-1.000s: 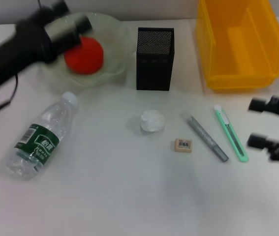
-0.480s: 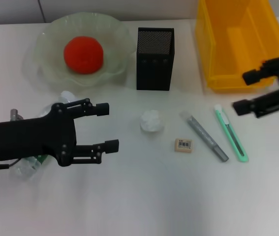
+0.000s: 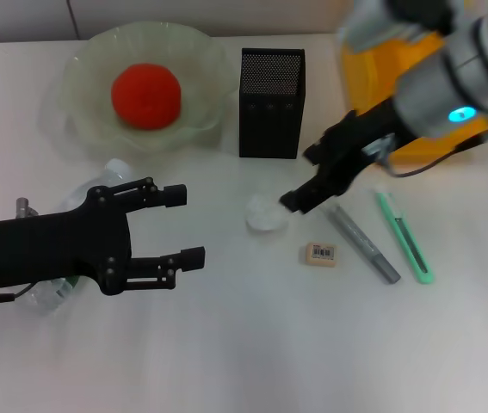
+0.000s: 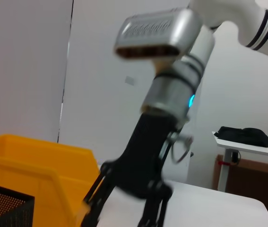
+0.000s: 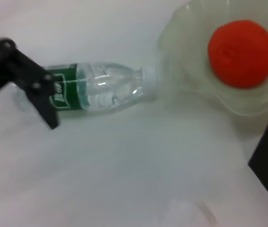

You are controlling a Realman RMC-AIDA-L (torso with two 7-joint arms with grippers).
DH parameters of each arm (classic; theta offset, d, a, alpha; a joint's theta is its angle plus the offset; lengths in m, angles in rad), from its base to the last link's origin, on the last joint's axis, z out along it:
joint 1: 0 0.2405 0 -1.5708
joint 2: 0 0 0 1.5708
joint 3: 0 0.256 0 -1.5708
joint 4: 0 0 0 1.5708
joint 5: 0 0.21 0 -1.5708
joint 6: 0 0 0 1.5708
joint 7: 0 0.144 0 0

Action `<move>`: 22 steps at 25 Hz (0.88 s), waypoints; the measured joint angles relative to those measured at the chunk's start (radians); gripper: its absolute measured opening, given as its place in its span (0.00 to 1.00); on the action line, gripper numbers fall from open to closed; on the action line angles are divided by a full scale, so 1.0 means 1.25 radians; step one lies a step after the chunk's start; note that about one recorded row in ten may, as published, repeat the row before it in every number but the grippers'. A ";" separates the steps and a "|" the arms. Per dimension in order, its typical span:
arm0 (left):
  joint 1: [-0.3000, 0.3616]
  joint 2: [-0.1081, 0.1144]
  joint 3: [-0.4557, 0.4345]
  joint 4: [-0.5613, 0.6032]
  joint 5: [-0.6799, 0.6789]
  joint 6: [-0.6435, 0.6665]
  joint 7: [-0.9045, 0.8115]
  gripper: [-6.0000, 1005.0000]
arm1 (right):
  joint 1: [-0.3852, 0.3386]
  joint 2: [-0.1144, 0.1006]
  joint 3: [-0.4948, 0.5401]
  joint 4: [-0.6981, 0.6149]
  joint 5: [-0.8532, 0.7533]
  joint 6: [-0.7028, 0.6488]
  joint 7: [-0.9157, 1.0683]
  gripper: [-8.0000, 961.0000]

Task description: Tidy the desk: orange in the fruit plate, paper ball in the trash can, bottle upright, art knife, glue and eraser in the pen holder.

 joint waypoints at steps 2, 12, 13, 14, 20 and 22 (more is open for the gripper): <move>0.002 0.000 0.000 0.001 0.000 0.000 -0.001 0.84 | 0.023 0.001 -0.044 0.068 0.000 0.068 -0.004 0.86; 0.007 0.000 0.000 -0.004 0.001 0.000 -0.003 0.84 | 0.086 0.006 -0.203 0.238 0.016 0.252 -0.008 0.72; 0.007 0.000 0.000 -0.004 0.001 0.000 -0.003 0.84 | 0.082 0.006 -0.203 0.231 0.016 0.250 -0.008 0.69; 0.011 0.000 -0.001 -0.004 0.000 0.000 0.000 0.84 | 0.072 0.006 -0.199 0.211 0.016 0.239 -0.008 0.66; 0.013 0.001 -0.011 -0.005 -0.002 0.001 0.001 0.84 | 0.006 0.001 -0.186 0.100 0.016 0.177 -0.008 0.43; 0.014 0.002 -0.014 -0.004 -0.004 0.001 -0.001 0.84 | -0.045 0.000 -0.141 0.008 0.016 0.122 -0.008 0.40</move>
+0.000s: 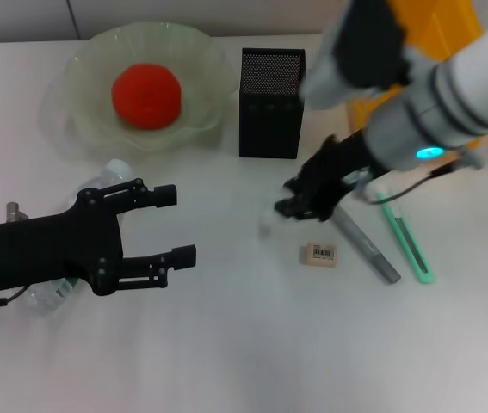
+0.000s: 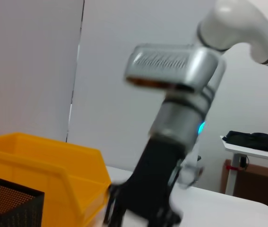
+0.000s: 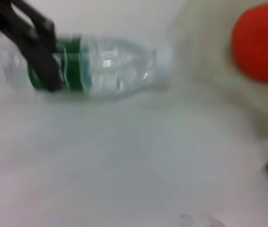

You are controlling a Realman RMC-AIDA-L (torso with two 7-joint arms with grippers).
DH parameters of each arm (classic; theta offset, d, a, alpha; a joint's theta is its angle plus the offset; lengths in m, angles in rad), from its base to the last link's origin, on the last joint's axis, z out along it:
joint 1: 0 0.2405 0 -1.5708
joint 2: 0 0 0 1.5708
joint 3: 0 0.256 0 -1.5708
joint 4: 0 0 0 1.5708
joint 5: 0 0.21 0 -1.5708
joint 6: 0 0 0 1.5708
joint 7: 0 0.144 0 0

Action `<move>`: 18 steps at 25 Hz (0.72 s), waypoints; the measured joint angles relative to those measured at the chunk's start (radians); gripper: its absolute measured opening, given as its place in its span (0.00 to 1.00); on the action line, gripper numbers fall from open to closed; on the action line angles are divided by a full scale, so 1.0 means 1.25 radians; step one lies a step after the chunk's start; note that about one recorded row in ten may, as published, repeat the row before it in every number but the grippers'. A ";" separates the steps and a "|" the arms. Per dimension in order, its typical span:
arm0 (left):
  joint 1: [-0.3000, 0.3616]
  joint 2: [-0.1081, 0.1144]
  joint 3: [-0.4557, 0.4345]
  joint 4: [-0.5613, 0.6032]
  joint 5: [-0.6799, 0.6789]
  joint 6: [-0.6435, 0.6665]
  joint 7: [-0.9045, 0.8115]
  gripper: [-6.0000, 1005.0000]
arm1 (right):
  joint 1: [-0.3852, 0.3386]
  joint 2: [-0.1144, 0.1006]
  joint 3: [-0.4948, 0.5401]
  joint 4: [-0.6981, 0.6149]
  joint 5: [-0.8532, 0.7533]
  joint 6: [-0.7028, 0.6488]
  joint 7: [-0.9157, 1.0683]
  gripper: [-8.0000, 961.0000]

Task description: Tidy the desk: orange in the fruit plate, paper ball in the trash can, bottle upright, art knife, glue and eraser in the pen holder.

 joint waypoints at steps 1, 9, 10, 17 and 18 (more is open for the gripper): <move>0.000 0.001 -0.003 0.000 0.000 0.000 -0.001 0.84 | -0.062 0.000 0.065 -0.117 0.002 -0.058 -0.004 0.38; 0.006 0.001 -0.029 0.003 0.001 0.001 -0.004 0.84 | -0.286 0.001 0.407 -0.407 0.219 -0.127 -0.087 0.27; 0.006 0.001 -0.029 0.003 0.001 0.001 -0.004 0.84 | -0.286 0.001 0.407 -0.407 0.219 -0.127 -0.087 0.26; -0.006 -0.005 -0.065 0.008 -0.003 0.013 -0.041 0.84 | -0.312 0.000 0.539 -0.147 0.493 0.108 -0.287 0.24; -0.013 -0.007 -0.071 0.010 -0.004 0.013 -0.058 0.84 | -0.299 -0.001 0.552 -0.102 0.519 0.114 -0.322 0.26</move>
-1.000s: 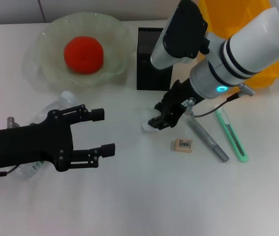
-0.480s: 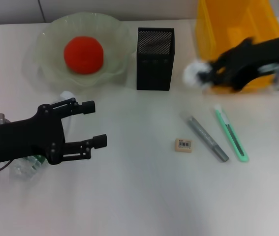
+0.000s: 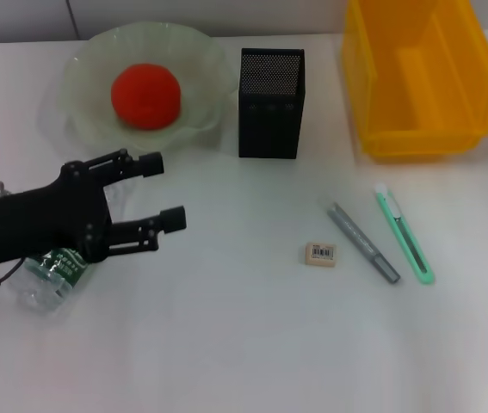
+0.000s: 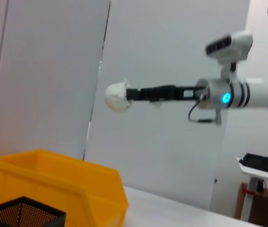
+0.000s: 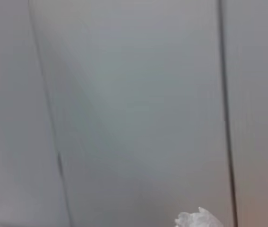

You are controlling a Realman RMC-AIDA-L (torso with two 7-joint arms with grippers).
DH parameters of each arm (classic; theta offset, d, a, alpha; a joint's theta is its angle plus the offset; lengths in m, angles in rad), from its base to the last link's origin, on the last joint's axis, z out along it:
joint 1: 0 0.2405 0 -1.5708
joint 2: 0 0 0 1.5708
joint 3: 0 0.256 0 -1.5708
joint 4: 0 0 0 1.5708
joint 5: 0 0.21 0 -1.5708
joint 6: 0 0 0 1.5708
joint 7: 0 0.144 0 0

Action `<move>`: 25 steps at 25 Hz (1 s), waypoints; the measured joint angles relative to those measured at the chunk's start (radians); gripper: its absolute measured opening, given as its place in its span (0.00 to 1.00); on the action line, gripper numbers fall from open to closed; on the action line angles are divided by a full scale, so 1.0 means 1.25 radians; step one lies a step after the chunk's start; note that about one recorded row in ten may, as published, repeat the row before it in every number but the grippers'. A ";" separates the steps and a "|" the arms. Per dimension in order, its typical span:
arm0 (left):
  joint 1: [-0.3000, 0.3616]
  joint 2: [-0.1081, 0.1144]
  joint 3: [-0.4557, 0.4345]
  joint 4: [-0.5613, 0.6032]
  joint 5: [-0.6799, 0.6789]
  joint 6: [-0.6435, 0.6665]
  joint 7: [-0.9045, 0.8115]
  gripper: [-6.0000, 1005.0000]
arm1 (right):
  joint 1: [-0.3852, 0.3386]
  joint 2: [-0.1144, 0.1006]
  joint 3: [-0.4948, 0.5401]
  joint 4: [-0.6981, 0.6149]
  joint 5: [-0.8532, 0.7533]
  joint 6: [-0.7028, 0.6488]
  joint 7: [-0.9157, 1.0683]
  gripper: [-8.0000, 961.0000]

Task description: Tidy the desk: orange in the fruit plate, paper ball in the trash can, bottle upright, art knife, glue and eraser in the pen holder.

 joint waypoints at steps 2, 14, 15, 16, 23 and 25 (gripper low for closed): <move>-0.003 0.000 -0.001 0.003 0.000 0.000 -0.014 0.84 | 0.037 -0.001 0.043 0.096 0.034 -0.003 -0.066 0.31; 0.004 -0.010 0.056 0.495 0.098 -0.003 -0.610 0.84 | 0.048 -0.003 0.149 0.289 0.045 -0.268 -0.218 0.69; -0.003 -0.010 0.074 0.550 0.118 -0.008 -0.681 0.84 | 0.041 -0.005 0.149 0.300 0.044 -0.318 -0.237 0.71; -0.003 -0.010 0.074 0.550 0.118 -0.008 -0.681 0.84 | 0.027 -0.013 0.148 0.331 0.041 -0.422 -0.284 0.73; -0.147 -0.014 0.157 0.650 0.456 -0.038 -1.026 0.84 | 0.013 -0.044 0.137 0.517 -0.037 -0.675 -0.554 0.86; -0.166 -0.015 0.183 0.618 0.529 -0.080 -1.056 0.84 | 0.015 -0.044 0.137 0.558 -0.078 -0.692 -0.611 0.89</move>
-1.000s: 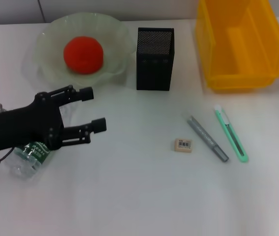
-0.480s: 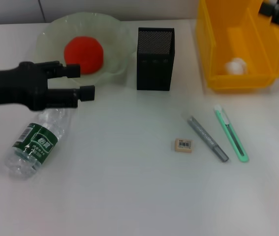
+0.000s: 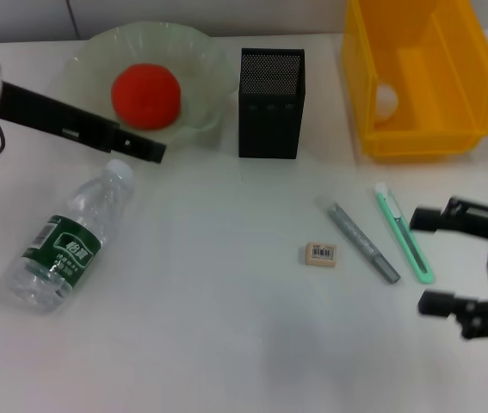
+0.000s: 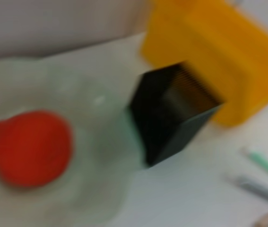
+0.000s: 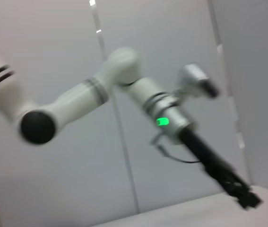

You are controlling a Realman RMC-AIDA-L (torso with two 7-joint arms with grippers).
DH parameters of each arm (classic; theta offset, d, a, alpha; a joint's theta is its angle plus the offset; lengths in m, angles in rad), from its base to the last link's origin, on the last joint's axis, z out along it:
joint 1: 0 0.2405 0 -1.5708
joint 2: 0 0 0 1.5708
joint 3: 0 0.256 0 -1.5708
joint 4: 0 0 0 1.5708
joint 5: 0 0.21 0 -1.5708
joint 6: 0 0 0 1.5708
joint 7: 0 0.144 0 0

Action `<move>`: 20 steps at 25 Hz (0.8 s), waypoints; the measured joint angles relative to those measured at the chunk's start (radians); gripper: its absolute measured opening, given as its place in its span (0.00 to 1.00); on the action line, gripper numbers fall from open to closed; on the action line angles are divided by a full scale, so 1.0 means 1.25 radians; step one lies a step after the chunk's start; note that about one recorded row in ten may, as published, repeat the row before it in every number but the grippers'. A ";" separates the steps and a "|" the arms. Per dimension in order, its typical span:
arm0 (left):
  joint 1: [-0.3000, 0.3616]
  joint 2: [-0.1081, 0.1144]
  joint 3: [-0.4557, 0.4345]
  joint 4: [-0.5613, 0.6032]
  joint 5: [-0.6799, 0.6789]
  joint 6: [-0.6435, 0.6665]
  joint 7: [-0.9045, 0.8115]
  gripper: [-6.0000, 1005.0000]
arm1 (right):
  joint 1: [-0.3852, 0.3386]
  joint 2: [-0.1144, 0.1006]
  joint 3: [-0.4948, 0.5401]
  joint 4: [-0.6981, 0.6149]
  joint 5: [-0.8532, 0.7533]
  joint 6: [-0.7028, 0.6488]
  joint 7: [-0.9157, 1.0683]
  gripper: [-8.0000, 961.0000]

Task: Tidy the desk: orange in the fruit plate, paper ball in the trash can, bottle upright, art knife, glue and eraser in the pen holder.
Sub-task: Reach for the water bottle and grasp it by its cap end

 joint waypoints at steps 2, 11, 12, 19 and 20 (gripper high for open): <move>-0.010 -0.001 0.043 -0.052 0.092 -0.090 -0.034 0.84 | 0.001 0.007 0.001 0.037 -0.041 0.013 -0.051 0.89; -0.031 -0.001 0.153 -0.212 0.203 -0.276 -0.087 0.84 | -0.007 0.010 0.001 0.073 -0.055 0.050 -0.078 0.89; -0.031 -0.001 0.153 -0.212 0.203 -0.276 -0.087 0.84 | -0.007 0.010 0.001 0.073 -0.055 0.050 -0.078 0.89; -0.034 -0.004 0.231 -0.252 0.219 -0.358 -0.102 0.84 | -0.007 0.010 0.003 0.085 -0.062 0.068 -0.079 0.89; -0.035 -0.004 0.235 -0.256 0.224 -0.365 -0.104 0.84 | -0.007 0.010 0.004 0.092 -0.062 0.072 -0.081 0.89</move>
